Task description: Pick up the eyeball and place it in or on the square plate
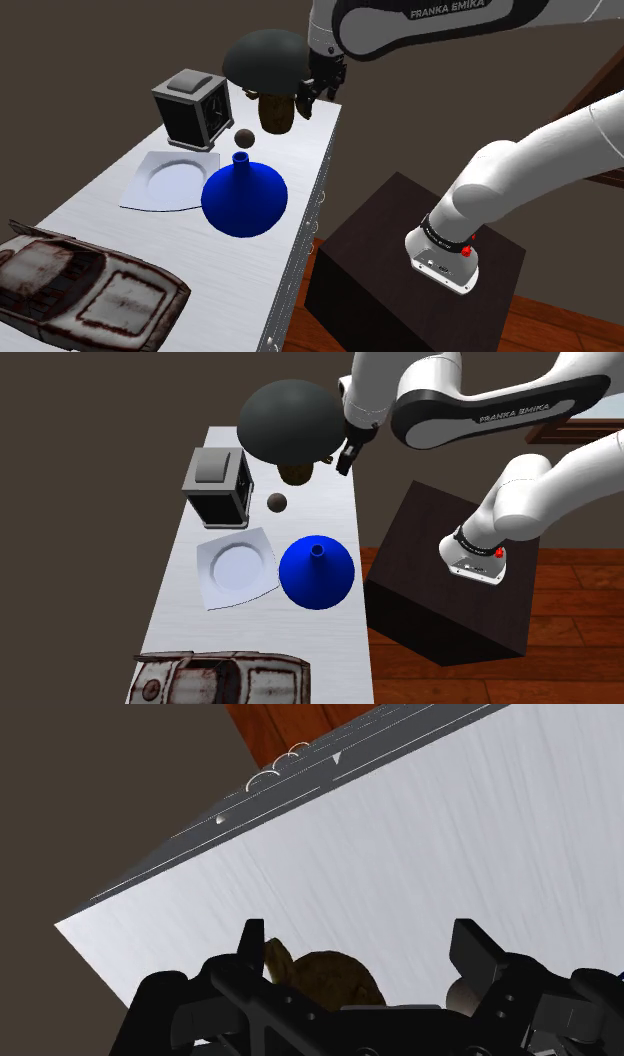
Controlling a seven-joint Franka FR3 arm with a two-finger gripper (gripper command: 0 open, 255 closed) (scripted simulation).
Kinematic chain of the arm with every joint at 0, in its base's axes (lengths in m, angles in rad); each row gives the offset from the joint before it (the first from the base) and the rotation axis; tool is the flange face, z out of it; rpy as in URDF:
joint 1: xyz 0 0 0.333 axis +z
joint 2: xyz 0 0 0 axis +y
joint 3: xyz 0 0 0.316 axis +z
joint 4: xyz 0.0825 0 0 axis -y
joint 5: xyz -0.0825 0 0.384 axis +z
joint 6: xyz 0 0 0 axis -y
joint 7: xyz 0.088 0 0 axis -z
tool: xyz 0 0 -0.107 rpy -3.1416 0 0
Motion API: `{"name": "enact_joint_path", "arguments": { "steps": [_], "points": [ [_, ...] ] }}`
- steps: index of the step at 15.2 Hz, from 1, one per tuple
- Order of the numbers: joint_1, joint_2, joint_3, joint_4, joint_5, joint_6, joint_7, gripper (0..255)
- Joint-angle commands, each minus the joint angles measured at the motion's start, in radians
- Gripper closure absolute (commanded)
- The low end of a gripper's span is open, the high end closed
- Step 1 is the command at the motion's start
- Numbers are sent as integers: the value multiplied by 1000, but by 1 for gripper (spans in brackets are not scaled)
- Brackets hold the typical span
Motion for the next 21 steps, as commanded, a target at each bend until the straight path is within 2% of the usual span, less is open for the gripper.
{"name": "enact_joint_path", "arguments": {
  "steps": [1,5,10,11,12,15,21],
  "points": [
    [-7,67,31,24,-21,49,41,0],
    [-19,212,97,96,-89,122,141,0],
    [-22,412,162,221,-221,176,285,0],
    [-20,273,152,219,-204,-227,255,0],
    [-20,273,151,219,-204,-227,255,0],
    [-14,355,179,249,-257,-148,316,0],
    [16,540,215,347,-404,-28,448,0]
  ]
}}
